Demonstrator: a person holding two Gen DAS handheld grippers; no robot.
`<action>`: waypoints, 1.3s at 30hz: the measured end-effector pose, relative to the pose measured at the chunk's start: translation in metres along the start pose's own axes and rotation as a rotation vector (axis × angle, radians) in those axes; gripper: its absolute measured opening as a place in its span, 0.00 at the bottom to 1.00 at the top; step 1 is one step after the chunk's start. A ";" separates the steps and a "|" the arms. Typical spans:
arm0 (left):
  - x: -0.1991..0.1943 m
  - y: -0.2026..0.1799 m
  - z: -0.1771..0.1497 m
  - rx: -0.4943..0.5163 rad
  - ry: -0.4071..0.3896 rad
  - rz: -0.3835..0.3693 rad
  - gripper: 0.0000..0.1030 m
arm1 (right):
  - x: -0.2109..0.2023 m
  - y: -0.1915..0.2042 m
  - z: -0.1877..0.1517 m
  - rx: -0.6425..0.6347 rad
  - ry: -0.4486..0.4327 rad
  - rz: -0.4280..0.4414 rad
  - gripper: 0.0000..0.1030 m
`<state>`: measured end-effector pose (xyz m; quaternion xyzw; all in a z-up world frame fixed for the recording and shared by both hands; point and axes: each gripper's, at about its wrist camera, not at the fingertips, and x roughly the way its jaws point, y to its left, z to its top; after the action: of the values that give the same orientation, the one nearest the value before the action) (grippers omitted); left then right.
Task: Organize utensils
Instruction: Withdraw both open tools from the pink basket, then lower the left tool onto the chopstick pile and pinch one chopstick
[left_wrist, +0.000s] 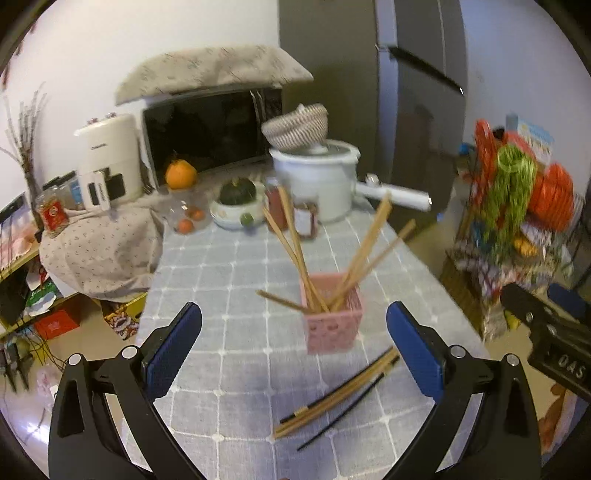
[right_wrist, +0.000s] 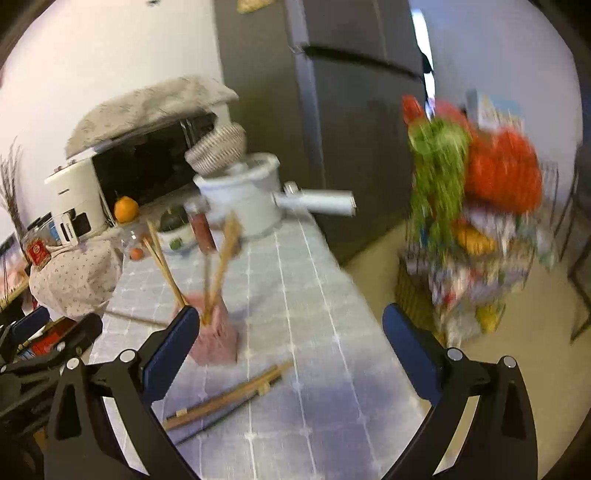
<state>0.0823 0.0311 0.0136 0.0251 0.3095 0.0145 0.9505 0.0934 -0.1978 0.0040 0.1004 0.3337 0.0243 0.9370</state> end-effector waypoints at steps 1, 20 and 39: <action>0.005 -0.003 -0.002 0.013 0.017 -0.001 0.93 | 0.005 -0.008 -0.007 0.017 0.027 -0.002 0.94; 0.095 -0.086 -0.054 0.286 0.442 -0.255 0.93 | 0.023 -0.097 -0.067 0.288 0.219 -0.064 0.94; 0.190 -0.150 -0.046 0.428 0.801 -0.437 0.47 | 0.046 -0.124 -0.084 0.414 0.384 -0.032 0.94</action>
<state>0.2105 -0.1085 -0.1439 0.1465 0.6440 -0.2400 0.7115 0.0735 -0.2993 -0.1140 0.2780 0.5047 -0.0405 0.8163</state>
